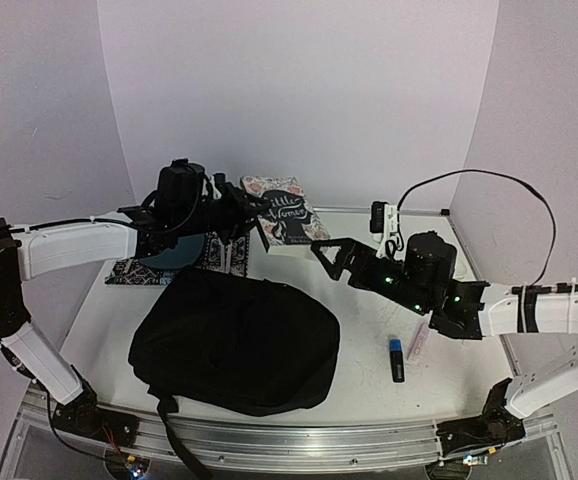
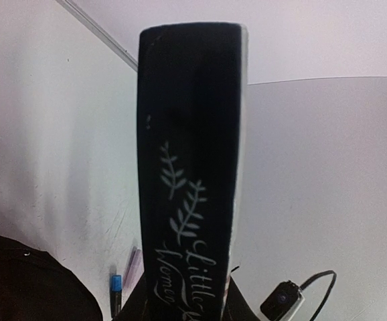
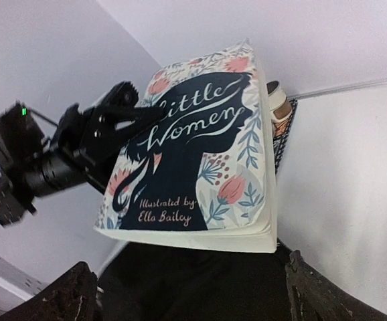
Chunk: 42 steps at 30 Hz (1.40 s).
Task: Pack the student bag
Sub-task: Pass from the left arm to the right
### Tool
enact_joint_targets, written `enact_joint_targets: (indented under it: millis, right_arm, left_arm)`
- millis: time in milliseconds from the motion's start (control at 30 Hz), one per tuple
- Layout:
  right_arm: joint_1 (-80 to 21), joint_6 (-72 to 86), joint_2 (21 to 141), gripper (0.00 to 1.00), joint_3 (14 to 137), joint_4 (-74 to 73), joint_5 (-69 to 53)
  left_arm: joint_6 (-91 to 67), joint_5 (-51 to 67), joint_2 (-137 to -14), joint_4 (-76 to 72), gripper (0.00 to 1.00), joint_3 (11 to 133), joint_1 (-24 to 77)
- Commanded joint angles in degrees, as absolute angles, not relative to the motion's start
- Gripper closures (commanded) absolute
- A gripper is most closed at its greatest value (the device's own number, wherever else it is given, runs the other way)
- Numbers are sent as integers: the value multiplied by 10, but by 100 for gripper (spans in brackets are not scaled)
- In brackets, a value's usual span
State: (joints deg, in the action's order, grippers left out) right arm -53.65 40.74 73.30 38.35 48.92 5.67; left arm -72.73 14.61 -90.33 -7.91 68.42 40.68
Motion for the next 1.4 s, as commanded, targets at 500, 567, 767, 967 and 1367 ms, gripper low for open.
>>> enact_joint_targets:
  millis: [500, 567, 767, 967, 1367]
  right_arm:
    - [-541, 775, 897, 2, 415, 844, 5]
    - [-541, 764, 899, 2, 419, 856, 7]
    - [-538, 731, 909, 3, 453, 887, 15]
    - [-520, 741, 899, 11, 411, 958, 55]
    - [-504, 753, 909, 32, 397, 1035, 65]
  left_arm:
    - [-759, 46, -858, -276, 100, 662, 450]
    - [-759, 49, -863, -276, 100, 662, 451]
    - [-773, 58, -868, -282, 100, 649, 454]
    - [-774, 51, -848, -283, 100, 621, 459]
    - [-784, 47, -839, -287, 100, 597, 468]
